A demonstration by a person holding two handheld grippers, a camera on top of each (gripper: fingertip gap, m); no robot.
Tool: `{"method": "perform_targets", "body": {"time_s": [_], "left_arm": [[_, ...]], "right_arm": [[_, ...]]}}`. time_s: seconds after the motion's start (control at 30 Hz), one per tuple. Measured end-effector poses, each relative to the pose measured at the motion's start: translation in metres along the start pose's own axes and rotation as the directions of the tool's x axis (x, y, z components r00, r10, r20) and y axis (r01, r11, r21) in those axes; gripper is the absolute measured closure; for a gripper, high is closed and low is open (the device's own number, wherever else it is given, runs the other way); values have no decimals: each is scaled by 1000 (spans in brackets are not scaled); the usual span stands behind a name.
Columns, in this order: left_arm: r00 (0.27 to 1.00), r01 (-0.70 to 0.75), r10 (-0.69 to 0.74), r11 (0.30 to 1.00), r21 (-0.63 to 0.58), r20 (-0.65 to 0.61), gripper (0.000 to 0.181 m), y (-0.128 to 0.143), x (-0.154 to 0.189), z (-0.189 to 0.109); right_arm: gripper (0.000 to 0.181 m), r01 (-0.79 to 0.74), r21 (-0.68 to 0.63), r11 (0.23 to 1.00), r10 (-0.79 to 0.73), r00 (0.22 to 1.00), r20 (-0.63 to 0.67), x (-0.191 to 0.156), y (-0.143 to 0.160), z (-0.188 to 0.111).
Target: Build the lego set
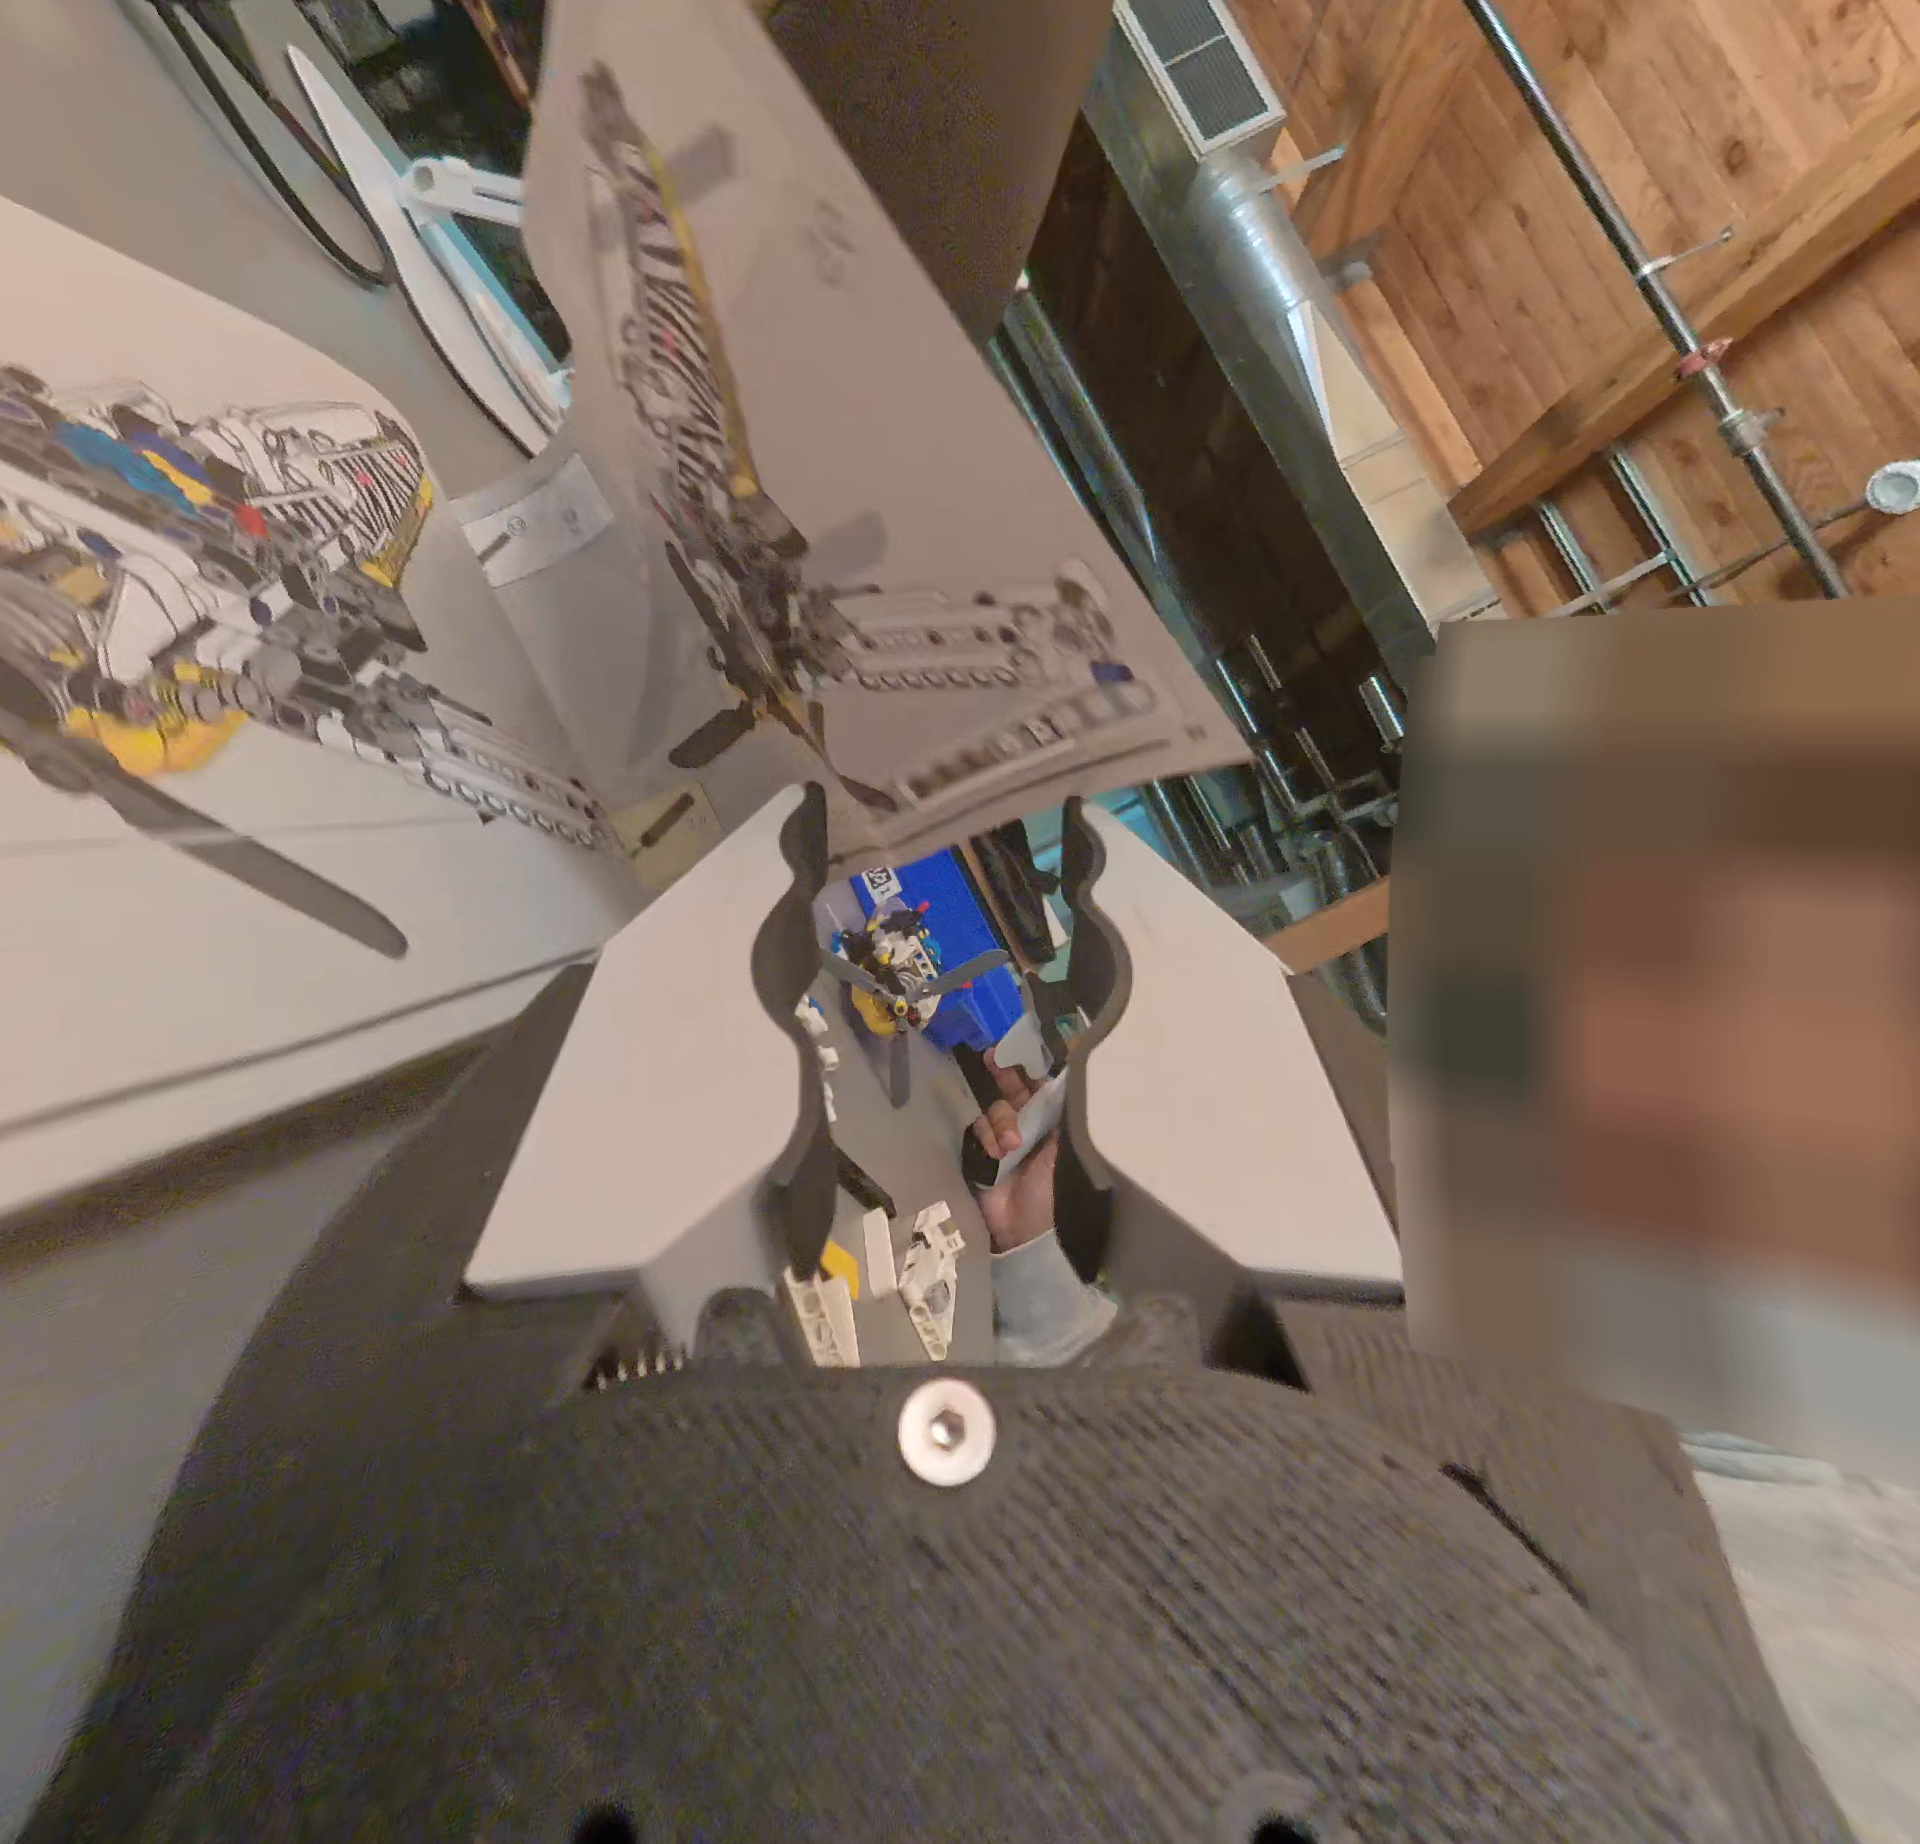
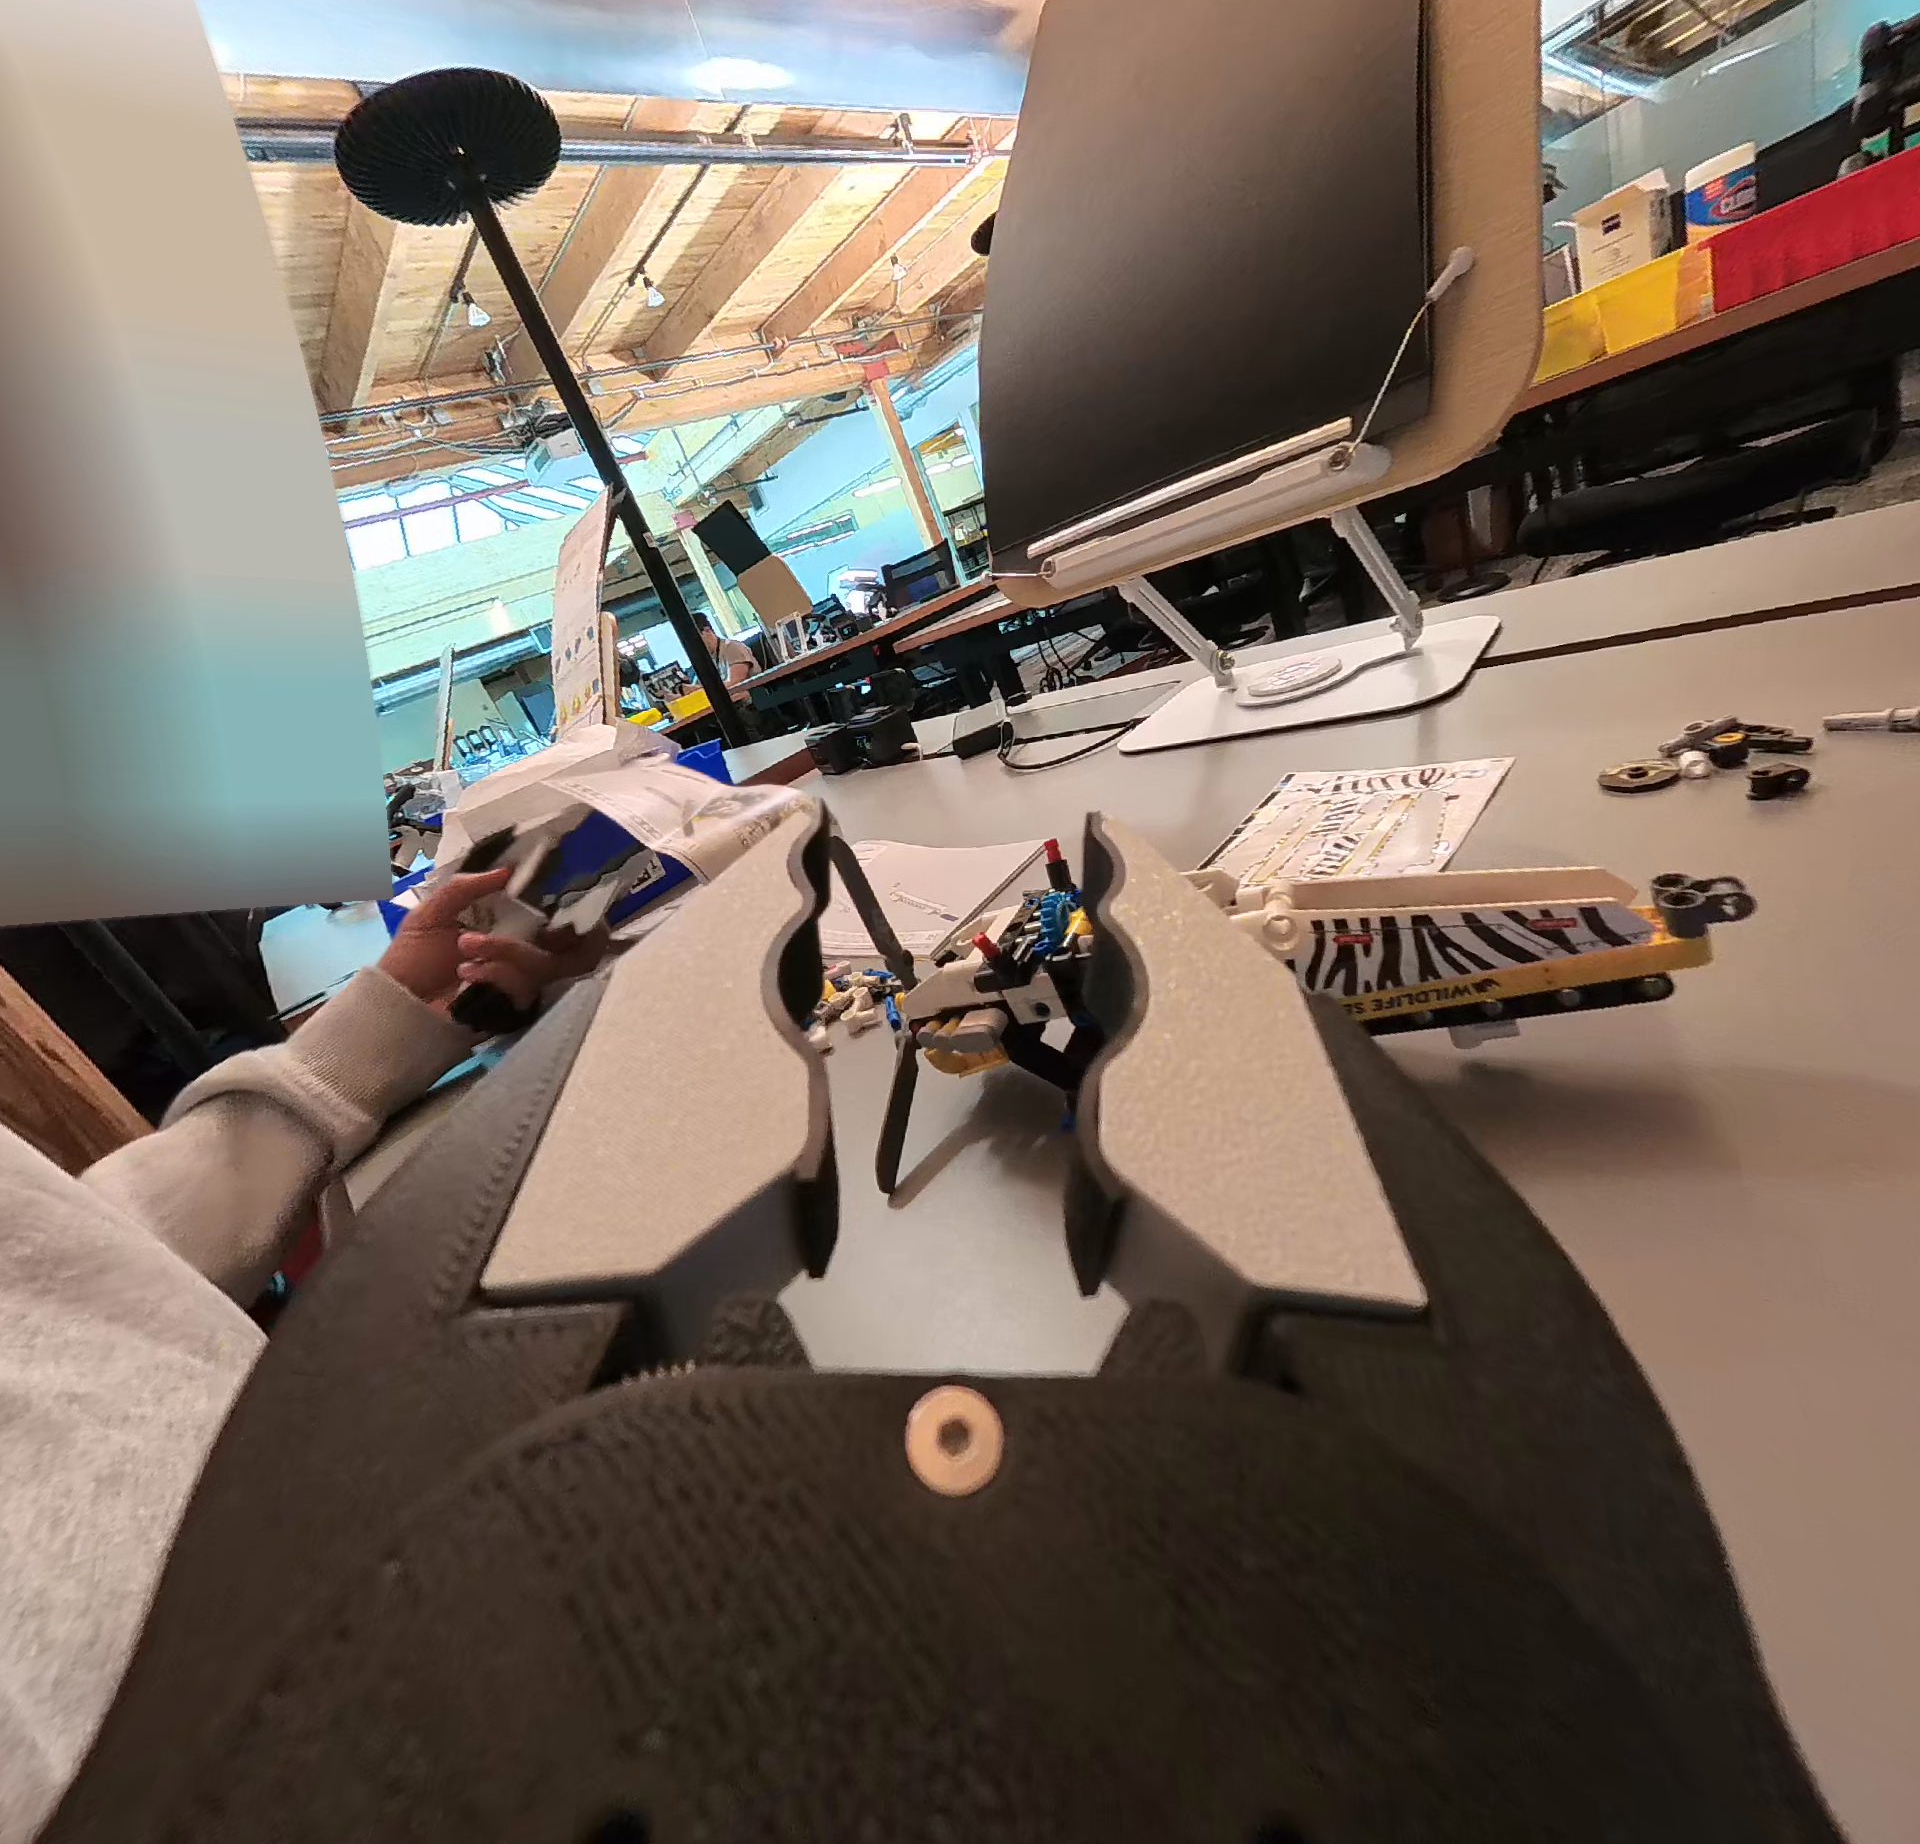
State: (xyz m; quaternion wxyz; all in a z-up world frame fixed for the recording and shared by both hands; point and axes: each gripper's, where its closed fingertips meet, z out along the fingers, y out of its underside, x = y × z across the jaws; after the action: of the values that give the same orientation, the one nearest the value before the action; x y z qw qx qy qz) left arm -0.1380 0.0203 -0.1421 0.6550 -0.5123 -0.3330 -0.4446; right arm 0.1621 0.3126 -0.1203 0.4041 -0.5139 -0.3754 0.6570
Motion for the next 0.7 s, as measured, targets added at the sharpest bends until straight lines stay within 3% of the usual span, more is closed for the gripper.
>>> {"method": "perform_targets", "body": {"time_s": [0.13,0.3,0.43,0.7], "left_arm": [[1000,-18,18,999,27,-10,127,4,3,-4],[1000,-22,21,998,52,13,129,-3,-2,-5],[997,-12,7,997,78,73,159,-6,-11,-7],[989,-51,35,993,105,146,181,-9,-19,-8]], "right_arm": [[134,-1,-19,1000,1,1000,-4,0,3,2],[134,-5,-28,1000,4,1000,-7,1,4,3],[134,-10,-25,1000,9,1000,-9,2,3,3],[134,-9,-36,999,8,1000,-10,2,5,4]]}}
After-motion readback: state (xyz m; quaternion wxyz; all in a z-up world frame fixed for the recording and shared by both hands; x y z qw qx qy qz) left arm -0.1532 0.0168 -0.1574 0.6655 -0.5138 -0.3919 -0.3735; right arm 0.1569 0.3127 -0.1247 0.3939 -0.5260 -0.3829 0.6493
